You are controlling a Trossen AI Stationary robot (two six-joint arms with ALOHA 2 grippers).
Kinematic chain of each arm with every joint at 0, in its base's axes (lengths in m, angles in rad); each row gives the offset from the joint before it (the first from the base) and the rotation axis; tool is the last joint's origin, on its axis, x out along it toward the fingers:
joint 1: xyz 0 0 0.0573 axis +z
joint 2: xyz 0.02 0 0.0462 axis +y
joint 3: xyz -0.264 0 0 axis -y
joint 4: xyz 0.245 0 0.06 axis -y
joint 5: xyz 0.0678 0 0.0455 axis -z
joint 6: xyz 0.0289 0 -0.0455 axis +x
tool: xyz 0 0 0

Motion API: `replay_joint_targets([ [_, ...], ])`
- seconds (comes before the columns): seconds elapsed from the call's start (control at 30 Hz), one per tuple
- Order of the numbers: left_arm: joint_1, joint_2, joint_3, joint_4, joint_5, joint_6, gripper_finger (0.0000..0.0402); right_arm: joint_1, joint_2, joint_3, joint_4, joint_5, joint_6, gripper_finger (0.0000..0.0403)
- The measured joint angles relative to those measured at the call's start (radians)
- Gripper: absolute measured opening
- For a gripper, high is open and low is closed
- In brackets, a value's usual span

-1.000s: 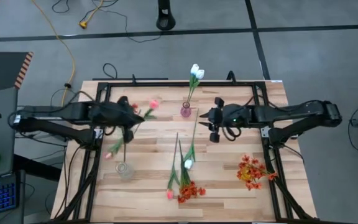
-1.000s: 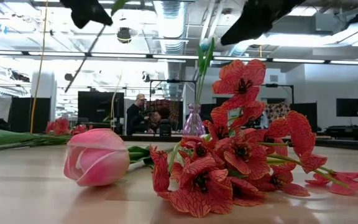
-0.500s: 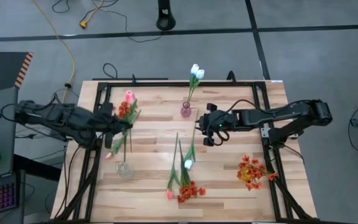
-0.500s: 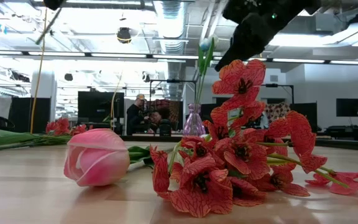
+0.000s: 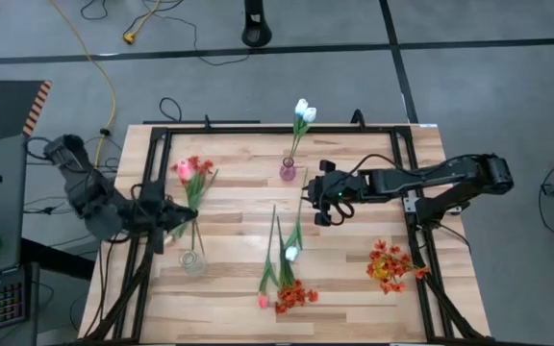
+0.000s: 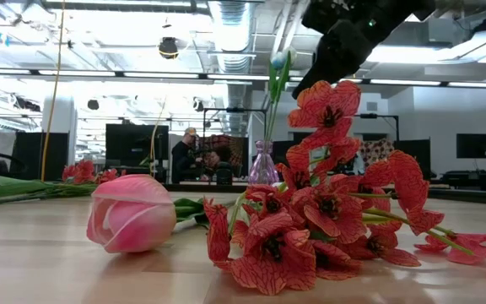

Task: Sort flowers into vase by color
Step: Put the middle pink flower into the transparent vase

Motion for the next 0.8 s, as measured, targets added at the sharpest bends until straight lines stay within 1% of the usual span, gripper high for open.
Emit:
replay_joint_targets([
  [0.1, -0.071, 0.007, 0.0, 0.0, -0.073, -0.049, 0.0, 0.001, 0.0, 0.0, 0.001, -0.002, 0.0, 0.0143],
  [0.23, -0.147, 0.008, 0.0, -0.003, -0.117, -0.09, 0.0, 0.003, 0.0, 0.0, 0.001, -0.006, 0.0, 0.0143],
  [0.47, -0.239, 0.007, 0.0, -0.005, -0.133, -0.101, 0.0, 0.003, 0.0, 0.0, -0.002, -0.009, 0.01, 0.0143],
  [0.57, -0.273, 0.008, 0.0, -0.021, -0.14, -0.078, 0.0, 0.002, 0.0, 0.0, -0.003, -0.009, 0.01, 0.0143],
  [0.67, -0.305, 0.007, 0.0, -0.087, -0.184, -0.086, 0.0, 0.002, 0.0, 0.0, -0.002, -0.009, 0.01, 0.0143],
  [0.8, -0.326, 0.008, -0.004, -0.177, -0.213, -0.177, 0.0, 0.002, 0.0, 0.0, -0.002, -0.009, 0.015, 0.0143],
])
